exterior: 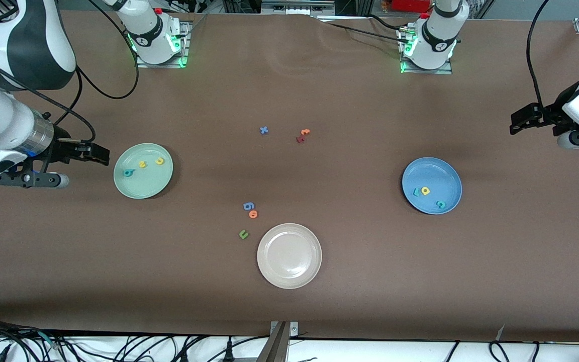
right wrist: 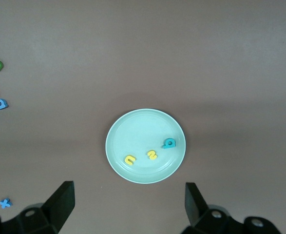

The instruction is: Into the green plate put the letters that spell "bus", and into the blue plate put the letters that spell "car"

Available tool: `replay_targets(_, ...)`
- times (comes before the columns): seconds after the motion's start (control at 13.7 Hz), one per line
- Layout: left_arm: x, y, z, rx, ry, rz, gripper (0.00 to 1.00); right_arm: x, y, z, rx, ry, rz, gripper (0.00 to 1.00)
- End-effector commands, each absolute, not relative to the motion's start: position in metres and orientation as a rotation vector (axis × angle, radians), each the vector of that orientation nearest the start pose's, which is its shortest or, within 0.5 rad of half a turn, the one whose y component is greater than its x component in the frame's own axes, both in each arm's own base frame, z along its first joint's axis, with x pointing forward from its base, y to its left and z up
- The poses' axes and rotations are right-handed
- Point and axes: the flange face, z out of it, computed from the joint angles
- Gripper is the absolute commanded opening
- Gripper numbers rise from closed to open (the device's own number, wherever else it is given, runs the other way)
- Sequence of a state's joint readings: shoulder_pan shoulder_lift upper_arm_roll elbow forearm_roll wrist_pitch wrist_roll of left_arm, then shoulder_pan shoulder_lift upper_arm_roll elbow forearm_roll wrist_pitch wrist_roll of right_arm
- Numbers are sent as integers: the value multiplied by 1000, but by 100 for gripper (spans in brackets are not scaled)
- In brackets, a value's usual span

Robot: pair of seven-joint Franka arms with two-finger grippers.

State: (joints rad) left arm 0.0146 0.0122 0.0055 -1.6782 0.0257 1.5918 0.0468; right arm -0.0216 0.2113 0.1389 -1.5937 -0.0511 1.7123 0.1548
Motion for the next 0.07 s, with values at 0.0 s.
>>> replay_targets(0.0, 556, 12, 570, -3141, 36, 140, 100, 616, 61, 508, -3173, 54, 122, 100)
